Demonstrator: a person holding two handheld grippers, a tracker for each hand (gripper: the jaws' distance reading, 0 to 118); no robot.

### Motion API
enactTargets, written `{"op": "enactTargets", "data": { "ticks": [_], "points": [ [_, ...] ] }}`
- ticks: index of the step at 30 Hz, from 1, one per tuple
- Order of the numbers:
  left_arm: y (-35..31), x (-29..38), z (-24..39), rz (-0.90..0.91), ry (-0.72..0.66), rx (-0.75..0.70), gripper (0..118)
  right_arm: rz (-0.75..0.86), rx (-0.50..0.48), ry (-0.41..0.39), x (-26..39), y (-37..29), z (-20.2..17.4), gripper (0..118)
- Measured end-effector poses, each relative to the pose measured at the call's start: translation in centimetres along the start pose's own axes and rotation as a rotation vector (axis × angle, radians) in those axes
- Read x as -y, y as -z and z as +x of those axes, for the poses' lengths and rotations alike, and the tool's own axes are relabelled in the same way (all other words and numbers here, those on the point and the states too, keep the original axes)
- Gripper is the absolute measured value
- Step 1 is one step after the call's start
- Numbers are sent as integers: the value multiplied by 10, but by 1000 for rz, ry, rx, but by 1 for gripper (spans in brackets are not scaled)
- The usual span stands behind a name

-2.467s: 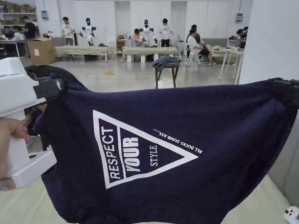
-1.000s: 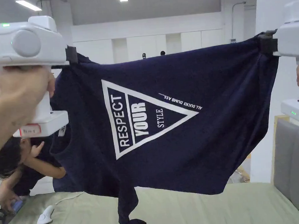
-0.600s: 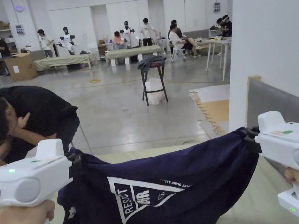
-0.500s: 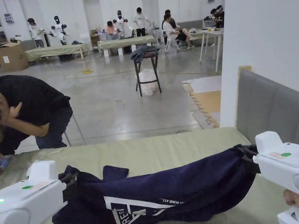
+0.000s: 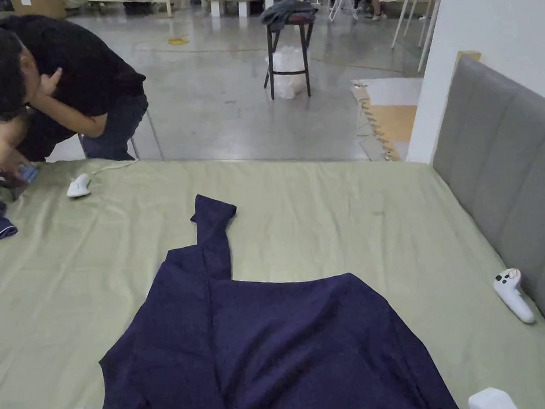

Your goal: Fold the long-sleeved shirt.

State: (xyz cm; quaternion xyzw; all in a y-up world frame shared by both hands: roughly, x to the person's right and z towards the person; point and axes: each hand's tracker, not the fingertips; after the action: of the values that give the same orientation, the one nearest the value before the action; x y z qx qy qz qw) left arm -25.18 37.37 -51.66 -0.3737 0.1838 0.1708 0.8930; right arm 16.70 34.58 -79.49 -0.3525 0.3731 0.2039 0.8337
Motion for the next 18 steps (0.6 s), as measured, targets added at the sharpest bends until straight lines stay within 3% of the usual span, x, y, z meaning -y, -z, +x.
{"op": "enactTargets", "data": {
  "ticks": [2, 6, 14, 18],
  "points": [
    [1, 12, -10, -7, -31, -2, 8, -32, -26, -31, 11, 7, -4, 8],
    [3, 25, -15, -24, -31, -34, 8, -47, -51, 80, 20, 0, -6, 8],
    [12, 40, -34, -53, -61, -31, 8, -38, -8, 120, 21, -1, 6, 8],
    [18, 45, -37, -63, -57, -40, 8, -73, 24, 77, 22, 7, -3, 8]
  ]
}}
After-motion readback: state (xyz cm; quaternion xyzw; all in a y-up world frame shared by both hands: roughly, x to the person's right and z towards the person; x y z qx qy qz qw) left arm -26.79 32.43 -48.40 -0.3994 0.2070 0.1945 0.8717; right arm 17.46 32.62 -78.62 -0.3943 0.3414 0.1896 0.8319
